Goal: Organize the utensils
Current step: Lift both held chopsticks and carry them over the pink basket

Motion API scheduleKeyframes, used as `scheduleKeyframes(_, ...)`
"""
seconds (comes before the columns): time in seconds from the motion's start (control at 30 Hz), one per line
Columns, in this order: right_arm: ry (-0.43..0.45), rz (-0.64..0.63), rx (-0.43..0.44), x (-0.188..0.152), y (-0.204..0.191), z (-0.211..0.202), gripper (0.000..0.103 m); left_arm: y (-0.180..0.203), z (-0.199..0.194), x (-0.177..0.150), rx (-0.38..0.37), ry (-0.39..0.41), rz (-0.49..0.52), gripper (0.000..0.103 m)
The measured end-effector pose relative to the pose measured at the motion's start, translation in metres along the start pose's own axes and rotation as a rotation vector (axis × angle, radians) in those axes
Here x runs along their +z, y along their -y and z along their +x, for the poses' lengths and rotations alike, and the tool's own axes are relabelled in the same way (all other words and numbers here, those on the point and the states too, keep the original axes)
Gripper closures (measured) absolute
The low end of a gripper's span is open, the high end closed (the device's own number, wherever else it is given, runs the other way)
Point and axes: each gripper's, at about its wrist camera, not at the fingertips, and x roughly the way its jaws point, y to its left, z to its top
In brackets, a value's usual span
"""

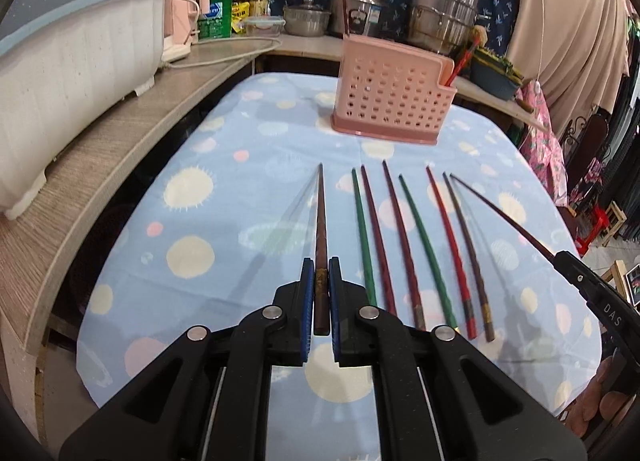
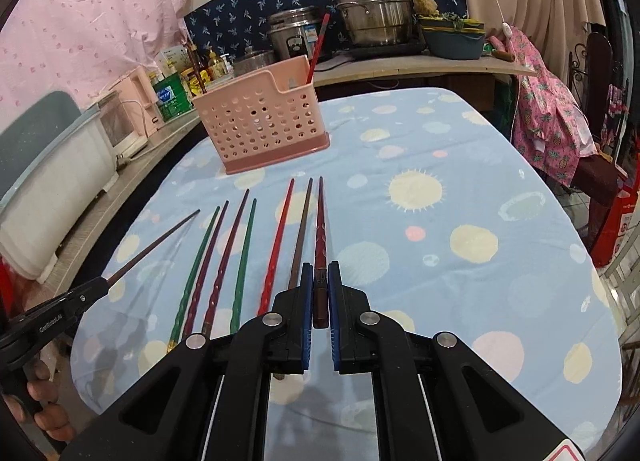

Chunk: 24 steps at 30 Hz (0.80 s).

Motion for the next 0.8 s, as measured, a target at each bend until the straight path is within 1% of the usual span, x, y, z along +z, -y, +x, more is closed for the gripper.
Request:
scheduleKeyframes(0.2,0.021,0.010,0.000,0.015,-0.001,-0.007,0.096,0.000,-0.011,0.022,0.004,0.044,-0.005,0.096)
scheduleKeyframes(0.37,0.034,0.009,-0.004,0.022,-0.002,-0.011,0.096,0.003,-0.014,0.033,0.008,0.058,-0.005,0.096)
scheduleKeyframes(0.8,0.034,-0.004,0.007,0.033,-0.002,-0.022,0.096,0.008,-0.019,0.040,0.026,0.054,-0.017,0.096)
